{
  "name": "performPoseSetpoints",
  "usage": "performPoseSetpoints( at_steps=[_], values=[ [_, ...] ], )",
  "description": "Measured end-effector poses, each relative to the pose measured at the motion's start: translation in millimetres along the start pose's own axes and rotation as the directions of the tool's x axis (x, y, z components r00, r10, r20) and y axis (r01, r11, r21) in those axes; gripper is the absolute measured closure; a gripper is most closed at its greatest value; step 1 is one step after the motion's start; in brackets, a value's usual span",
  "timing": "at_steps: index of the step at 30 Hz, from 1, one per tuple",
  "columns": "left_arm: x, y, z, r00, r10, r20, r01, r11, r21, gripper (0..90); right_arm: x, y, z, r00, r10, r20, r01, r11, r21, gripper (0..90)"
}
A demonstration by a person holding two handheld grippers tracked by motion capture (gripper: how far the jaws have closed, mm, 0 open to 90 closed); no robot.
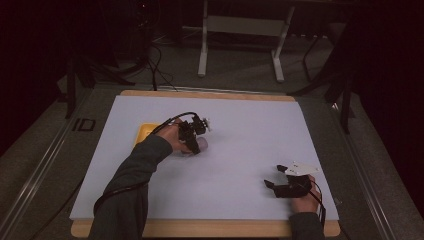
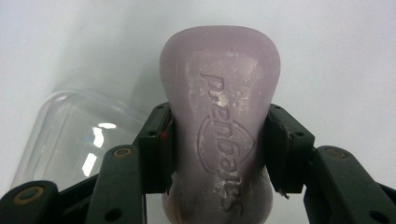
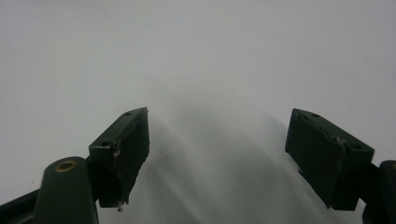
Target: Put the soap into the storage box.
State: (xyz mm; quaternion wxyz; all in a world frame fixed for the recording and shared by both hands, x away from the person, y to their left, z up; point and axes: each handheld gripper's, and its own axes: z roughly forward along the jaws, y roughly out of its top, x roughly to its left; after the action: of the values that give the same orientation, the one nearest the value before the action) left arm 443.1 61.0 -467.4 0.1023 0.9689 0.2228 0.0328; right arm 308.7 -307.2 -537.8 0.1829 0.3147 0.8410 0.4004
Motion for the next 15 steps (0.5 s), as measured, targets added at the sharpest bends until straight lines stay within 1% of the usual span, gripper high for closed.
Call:
performPoseSetpoints(
  at_steps=[15],
  values=[
    [14.6,-16.5,-8.6,0.9978,-0.065,-0.013,0.065,0.9978,0.010,49.9,0.1,0.1,0.2,1.0000,-0.002,0.001,0.002,1.000,0.001,21.5]
  ],
)
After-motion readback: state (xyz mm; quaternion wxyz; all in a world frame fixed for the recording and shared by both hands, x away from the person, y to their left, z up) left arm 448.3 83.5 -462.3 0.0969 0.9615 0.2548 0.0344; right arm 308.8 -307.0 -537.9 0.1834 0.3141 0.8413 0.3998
